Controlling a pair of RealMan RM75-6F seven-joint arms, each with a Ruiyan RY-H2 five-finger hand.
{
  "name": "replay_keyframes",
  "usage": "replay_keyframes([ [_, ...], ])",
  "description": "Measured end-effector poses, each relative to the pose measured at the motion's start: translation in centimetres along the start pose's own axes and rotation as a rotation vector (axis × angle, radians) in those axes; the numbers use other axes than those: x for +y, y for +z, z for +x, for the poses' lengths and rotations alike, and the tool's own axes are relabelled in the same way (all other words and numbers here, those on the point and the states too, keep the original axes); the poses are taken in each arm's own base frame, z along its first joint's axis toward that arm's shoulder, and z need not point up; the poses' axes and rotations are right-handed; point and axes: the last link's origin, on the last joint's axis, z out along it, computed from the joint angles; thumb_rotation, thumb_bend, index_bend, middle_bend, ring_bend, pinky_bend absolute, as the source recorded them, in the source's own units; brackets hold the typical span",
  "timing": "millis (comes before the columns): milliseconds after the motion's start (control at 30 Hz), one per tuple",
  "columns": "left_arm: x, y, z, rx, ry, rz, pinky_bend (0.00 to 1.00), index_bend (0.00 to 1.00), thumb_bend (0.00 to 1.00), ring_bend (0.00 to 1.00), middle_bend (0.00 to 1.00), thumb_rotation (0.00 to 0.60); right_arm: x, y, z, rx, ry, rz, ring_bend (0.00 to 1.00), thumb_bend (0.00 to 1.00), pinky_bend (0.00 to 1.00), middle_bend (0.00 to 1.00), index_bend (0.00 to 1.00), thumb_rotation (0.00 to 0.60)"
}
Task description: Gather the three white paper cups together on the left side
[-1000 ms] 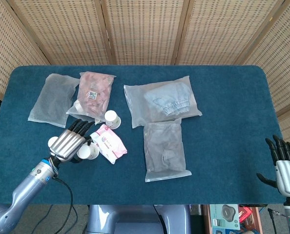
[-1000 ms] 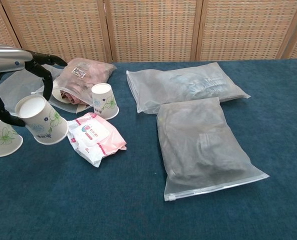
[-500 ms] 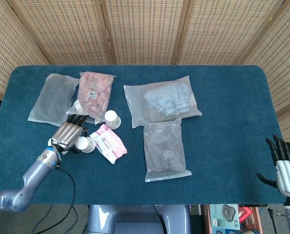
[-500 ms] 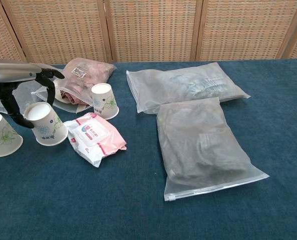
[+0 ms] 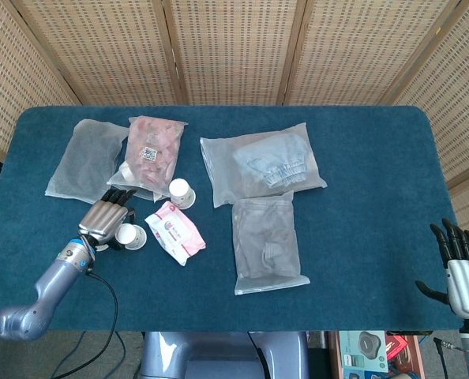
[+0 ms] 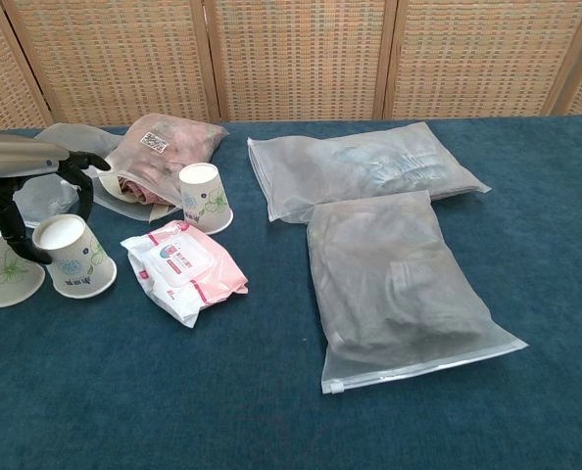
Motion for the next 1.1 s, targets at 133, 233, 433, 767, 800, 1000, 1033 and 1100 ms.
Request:
replay_keyframes([
  [133, -0.8, -0.1, -0.6, -0.017, -0.007, 0.021, 0.0, 0.48, 0.17, 0.0, 0.0, 0.6, 0.0, 0.1, -0.1, -0.005, -0.001, -0.002, 0.0, 0.09, 0.0, 0.0, 0.0, 0.6],
  [233, -1.4, -0.2, -0.9, -0.024, -0.01, 0.034, 0.0, 0.48, 0.17, 0.0, 0.0, 0.6, 0.0, 0.1, -0.1, -0.006, -0.001, -0.003, 0.0, 0.09, 0.0, 0.0, 0.0, 0.6],
  [433, -2.0, -0.2, -1.2, -0.03, -0.018, 0.048, 0.0, 0.48, 0.17, 0.0, 0.0, 0.6, -0.1, 0.1, -0.2, -0.009, -0.005, 0.001, 0.0, 0.09, 0.0, 0.0, 0.0, 0.6],
  [767, -2.3, -0.5, -1.1, -0.011, -0.037, 0.059, 0.0, 0.04, 0.17, 0.0, 0.0, 0.6, -0.2, 0.1, -0.3, -0.003, -0.007, 0.002, 0.0, 0.09, 0.0, 0.0, 0.0, 0.6],
  [800, -2.3, -0.5, -1.0, -0.009, -0.038, 0.057, 0.0, 0.04, 0.17, 0.0, 0.0, 0.6, -0.2, 0.1, -0.3, -0.003, -0.008, 0.002, 0.0, 0.09, 0.0, 0.0, 0.0, 0.6],
  [1000, -1.9, -1.1, -0.3, 0.01, -0.049, 0.038, 0.0, 0.04, 0.17, 0.0, 0.0, 0.6, -0.1, 0.1, -0.3, -0.002, -0.007, 0.001, 0.0, 0.09, 0.0, 0.0, 0.0, 0.6],
  [1033, -1.8, -1.3, 0.0, 0.015, -0.056, 0.033, 0.0, 0.04, 0.17, 0.0, 0.0, 0.6, -0.1, 0.1, -0.3, -0.004, -0.007, 0.001, 0.0, 0.09, 0.0, 0.0, 0.0, 0.6],
  [1100, -1.6, -1.8, 0.8, 0.029, -0.077, 0.018, 0.0, 0.04, 0.17, 0.0, 0.0, 0.6, -0.2, 0.1, -0.4, -0.009, -0.009, 0.0, 0.0, 0.09, 0.0, 0.0, 0.0, 0.6],
])
